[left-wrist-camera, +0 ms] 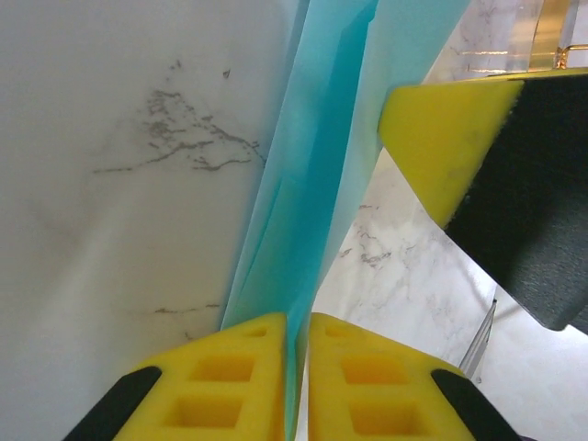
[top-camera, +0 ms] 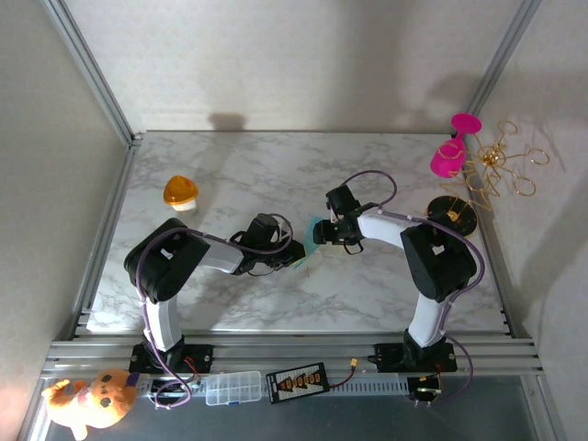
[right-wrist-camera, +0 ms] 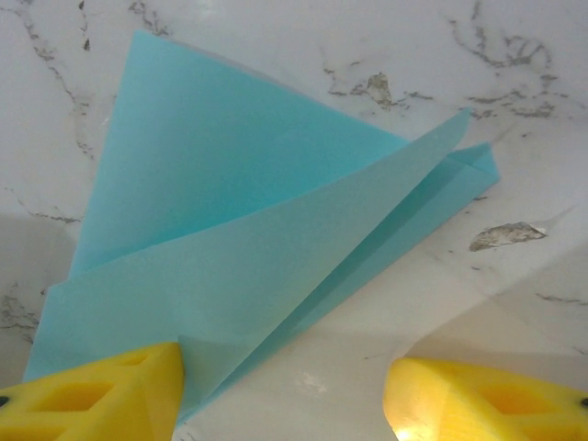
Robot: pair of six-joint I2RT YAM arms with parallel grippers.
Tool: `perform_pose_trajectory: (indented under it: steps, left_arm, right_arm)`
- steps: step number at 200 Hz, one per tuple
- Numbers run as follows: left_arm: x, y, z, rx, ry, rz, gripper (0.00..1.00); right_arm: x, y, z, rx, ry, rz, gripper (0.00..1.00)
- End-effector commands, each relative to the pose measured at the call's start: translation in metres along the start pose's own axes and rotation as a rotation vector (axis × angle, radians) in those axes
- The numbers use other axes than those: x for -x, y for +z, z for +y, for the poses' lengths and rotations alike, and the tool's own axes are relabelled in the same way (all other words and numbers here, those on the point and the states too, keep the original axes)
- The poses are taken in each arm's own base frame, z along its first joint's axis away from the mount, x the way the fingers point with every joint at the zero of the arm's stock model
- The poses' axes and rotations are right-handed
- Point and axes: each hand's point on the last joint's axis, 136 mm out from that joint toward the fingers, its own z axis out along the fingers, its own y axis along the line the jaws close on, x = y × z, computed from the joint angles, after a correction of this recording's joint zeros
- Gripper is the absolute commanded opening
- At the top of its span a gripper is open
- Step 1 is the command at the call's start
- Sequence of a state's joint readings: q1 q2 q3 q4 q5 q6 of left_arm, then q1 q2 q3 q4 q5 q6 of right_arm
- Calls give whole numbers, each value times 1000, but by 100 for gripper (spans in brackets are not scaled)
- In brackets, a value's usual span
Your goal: Fold a paper plane with a square sheet of paper (pick it up from the middle)
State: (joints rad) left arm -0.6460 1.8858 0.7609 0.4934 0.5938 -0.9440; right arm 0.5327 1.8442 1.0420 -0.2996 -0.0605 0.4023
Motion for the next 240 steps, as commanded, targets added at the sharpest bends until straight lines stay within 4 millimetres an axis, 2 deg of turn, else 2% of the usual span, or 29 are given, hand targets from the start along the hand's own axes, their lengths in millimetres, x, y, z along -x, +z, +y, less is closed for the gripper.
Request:
perform_pose_trajectory:
  steps: [1,60,80,97,122,154,179,192,210,240]
  left_arm:
    - [-16,11,53,158,-59,31,14]
    - [-18,11,59,175,-71,33,12]
    - [-19,11,62,182,-71,36,11]
    - [-20,11,65,189,-72,40,10]
    - [-22,12,68,197,-73,45,10]
    - [-23,12,71,206,-72,48,10]
    - [-24,12,72,209,-70,52,10]
    - [-24,12,71,208,-69,54,10]
    - [-23,12,70,207,-67,53,10]
    - [-23,13,70,206,-65,56,10]
  right_arm:
    - [-77,49,-54,-188,34,236,64]
    - [-76,50,-52,-181,40,240,62]
    - [-69,47,-44,-152,39,226,62]
    - [-56,39,-35,-118,38,193,63]
    - [-21,15,-12,-40,29,93,66]
    - [25,-36,17,84,23,-96,69]
    - [34,-70,40,229,-16,-219,70]
    - [31,-81,52,315,-31,-255,67]
    - [23,-88,64,418,-26,-258,59]
    - [10,-81,79,534,8,-196,36]
